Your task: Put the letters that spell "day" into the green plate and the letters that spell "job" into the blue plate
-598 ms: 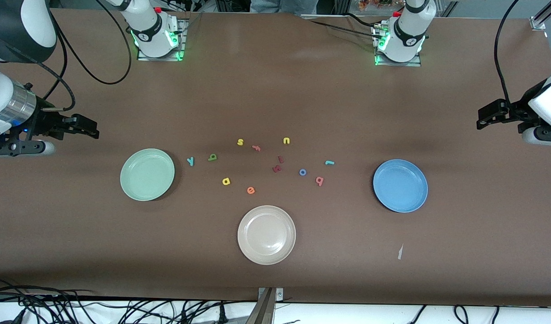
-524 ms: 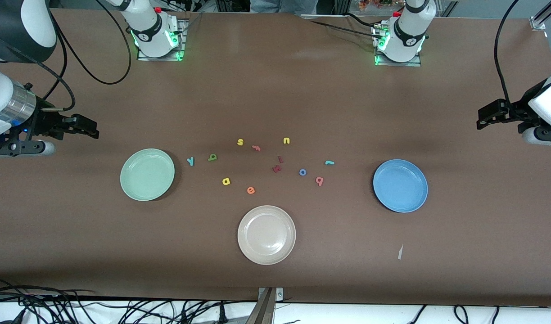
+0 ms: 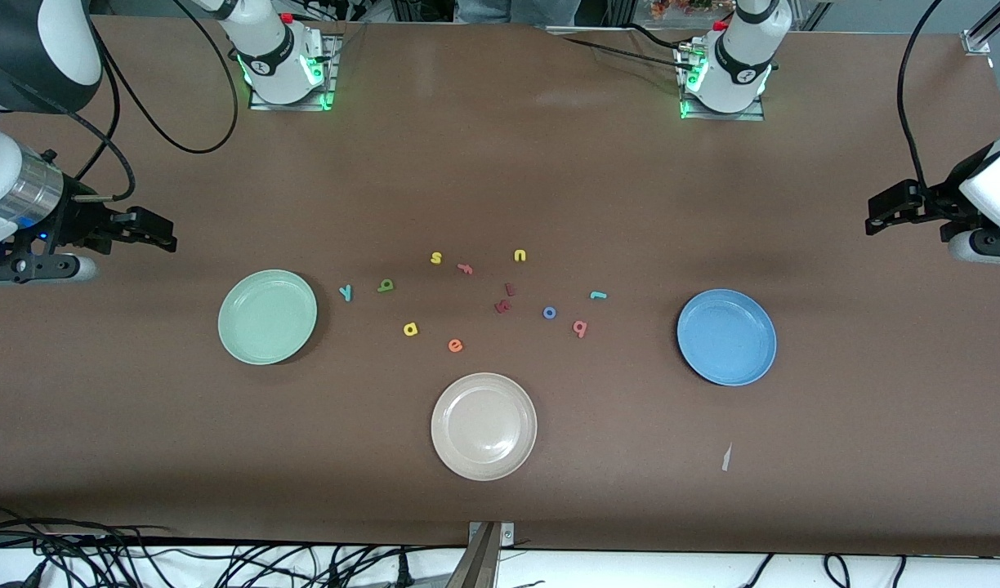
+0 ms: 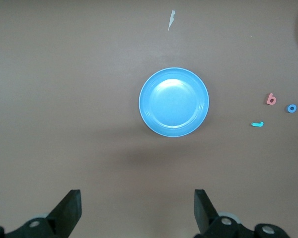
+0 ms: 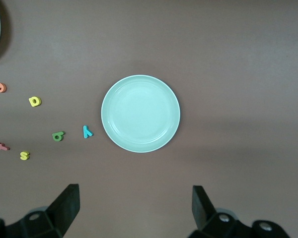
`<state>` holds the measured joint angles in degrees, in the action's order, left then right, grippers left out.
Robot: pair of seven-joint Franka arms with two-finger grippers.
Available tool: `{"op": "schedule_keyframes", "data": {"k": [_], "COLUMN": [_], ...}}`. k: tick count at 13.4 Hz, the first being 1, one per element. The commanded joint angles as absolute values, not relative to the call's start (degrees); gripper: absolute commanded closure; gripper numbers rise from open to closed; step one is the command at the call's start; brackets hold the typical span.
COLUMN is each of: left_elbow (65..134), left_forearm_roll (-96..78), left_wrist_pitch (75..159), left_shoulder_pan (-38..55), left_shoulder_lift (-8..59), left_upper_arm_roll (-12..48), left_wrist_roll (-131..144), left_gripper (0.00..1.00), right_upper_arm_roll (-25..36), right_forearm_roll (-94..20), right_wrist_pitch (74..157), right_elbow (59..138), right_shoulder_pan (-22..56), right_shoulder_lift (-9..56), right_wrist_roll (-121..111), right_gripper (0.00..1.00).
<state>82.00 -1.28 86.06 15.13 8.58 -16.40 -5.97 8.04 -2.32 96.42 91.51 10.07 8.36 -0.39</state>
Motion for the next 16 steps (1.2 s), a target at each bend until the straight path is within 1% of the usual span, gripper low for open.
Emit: {"op": "schedule_keyframes", "data": {"k": [1,11,16], "left_elbow": [80.60,80.51,80.51], "left_forearm_roll": [-1.58,-1.58,-1.58], "left_wrist_pitch": [85.78,85.78,85.78], "left_shoulder_pan": [14.94,14.94,14.85], "left_shoulder_lift": [9.05,9.05,9.05], "left_upper_arm_roll": [-16.52,-16.61,-16.61], "left_wrist_roll": [-6.24,-6.15,-6.15], "left_gripper": [0.00,0.00,0.00], "right_upper_arm_roll": [7.91,8.17,9.23], "right_forearm_roll": [-1.49,-1.49,-1.41], "right_wrist_pitch": [94.75,95.80,97.03], "right_elbow": [90.79,91.23,92.28], "right_shoulder_pan": [10.11,10.02,10.02], "right_shoulder_lift": [8.44,8.00,7.82], "right_wrist_roll": [-0.97,-0.88,-1.05], "right_gripper": [0.00,0.00,0.00]}}
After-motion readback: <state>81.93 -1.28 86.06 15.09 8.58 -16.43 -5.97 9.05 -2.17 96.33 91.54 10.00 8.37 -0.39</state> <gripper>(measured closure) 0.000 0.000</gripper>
